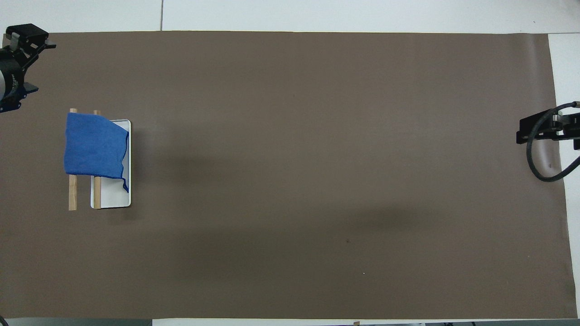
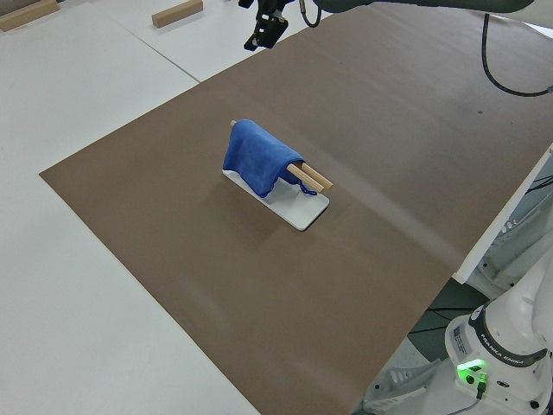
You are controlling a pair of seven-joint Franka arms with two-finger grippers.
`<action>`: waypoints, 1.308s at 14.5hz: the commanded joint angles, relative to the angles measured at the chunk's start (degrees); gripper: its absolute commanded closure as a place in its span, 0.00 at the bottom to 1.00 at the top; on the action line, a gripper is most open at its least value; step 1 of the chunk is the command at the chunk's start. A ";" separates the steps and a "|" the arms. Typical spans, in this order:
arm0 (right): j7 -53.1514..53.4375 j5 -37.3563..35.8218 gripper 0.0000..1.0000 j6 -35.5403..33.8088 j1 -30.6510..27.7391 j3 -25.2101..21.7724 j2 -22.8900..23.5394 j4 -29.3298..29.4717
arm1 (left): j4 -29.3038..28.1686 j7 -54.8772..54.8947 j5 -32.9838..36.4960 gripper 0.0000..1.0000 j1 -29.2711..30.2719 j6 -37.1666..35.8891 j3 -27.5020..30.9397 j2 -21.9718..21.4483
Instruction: Right arm passes towel to left arm to hang
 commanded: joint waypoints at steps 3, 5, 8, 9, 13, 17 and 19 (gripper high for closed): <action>0.55 1.24 0.00 0.53 -0.46 0.46 -0.77 -0.91 | 6.10 16.30 -6.90 0.00 -0.25 -10.13 0.22 0.28; 0.55 1.24 0.00 0.44 -0.37 0.37 -0.85 -0.91 | 8.47 26.23 -9.55 0.00 0.28 -16.10 0.49 0.28; 0.55 1.15 0.00 0.53 -0.20 0.38 -0.85 -0.91 | 9.97 40.91 -10.44 0.00 0.46 -25.68 1.10 0.19; 0.55 1.15 0.00 0.53 -0.28 0.37 -0.85 -0.82 | 9.97 44.52 -10.52 0.00 0.72 -27.97 1.10 -0.07; 0.47 1.06 0.00 0.44 -0.46 0.37 -0.77 -0.82 | 9.71 57.81 -10.52 0.00 0.89 -36.77 1.10 -1.21; -0.94 0.54 0.00 0.35 -0.37 0.38 -0.85 -0.73 | 9.53 63.01 -10.44 0.00 0.98 -44.94 1.10 -2.44; -0.94 0.54 0.00 -0.26 -0.37 0.38 -0.85 -0.73 | 9.18 63.55 -10.44 0.00 0.98 -46.19 1.10 -3.06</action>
